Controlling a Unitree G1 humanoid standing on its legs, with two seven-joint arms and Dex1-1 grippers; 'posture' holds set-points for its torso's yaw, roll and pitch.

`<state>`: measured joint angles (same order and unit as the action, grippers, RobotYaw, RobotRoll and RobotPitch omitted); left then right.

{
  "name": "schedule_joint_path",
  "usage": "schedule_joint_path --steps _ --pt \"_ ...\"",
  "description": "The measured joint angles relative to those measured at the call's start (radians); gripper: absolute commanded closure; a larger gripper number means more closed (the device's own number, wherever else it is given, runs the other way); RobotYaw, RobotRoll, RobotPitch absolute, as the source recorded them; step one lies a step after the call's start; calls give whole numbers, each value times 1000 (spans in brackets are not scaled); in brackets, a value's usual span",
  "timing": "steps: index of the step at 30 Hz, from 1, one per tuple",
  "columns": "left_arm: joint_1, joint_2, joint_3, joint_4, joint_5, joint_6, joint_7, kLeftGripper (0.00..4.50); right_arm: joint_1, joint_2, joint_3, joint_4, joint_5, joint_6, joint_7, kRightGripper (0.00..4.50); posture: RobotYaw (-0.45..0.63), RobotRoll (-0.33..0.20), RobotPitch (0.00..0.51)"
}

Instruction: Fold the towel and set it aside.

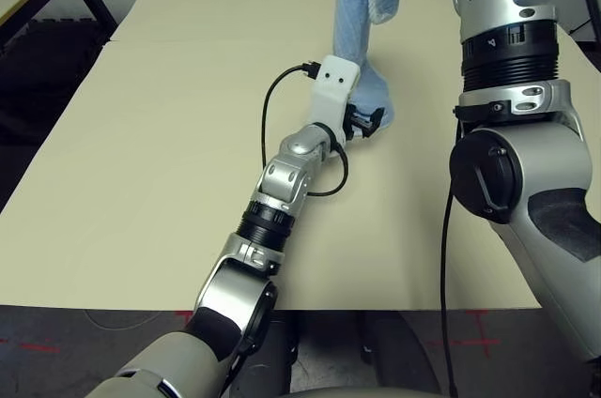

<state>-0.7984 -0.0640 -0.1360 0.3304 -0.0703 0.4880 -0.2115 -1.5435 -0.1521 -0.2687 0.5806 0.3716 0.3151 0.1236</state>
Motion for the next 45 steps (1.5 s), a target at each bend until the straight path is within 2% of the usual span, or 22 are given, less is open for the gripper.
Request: schedule_joint_path --steps 11,15,20,26,29,35,37,38,39,41,45 --pt "-102 -34 109 149 -8 -18 122 0 12 -8 -1 -80 9 49 -14 4453 30 0 196" --pt "-138 -39 148 212 -18 -52 154 785 34 -10 -1 -91 9 63 -19 4500 29 0 197" --pt "-139 -52 184 193 -89 -51 135 785 43 -15 2 -92 8 64 -19 4500 29 0 197" --pt "-120 -57 188 39 -222 59 42 785 61 -19 8 -85 1 57 -16 4500 39 0 199" --pt "-64 -32 160 -50 -255 134 -19 785 59 -33 7 -67 0 44 -13 4500 39 0 199" --pt "-23 55 165 -54 -254 196 -42 785 51 -58 -5 -42 0 19 -13 4500 42 0 199" --pt "-31 67 167 -29 -231 177 -22 1160 51 -60 -10 -42 1 16 -13 4500 39 0 198" --pt "-40 67 165 -6 -209 156 -4 647 51 -60 -10 -42 2 16 -13 4500 39 0 198" --pt "-48 67 161 14 -190 135 15 539 51 -58 -9 -42 2 16 -12 4500 37 0 198" --pt "-62 65 152 54 -160 95 34 19 51 -54 -9 -44 4 17 -12 4500 37 0 198" --pt "-65 53 136 87 -142 50 33 19 51 -53 -8 -47 4 17 -11 4500 35 0 197"
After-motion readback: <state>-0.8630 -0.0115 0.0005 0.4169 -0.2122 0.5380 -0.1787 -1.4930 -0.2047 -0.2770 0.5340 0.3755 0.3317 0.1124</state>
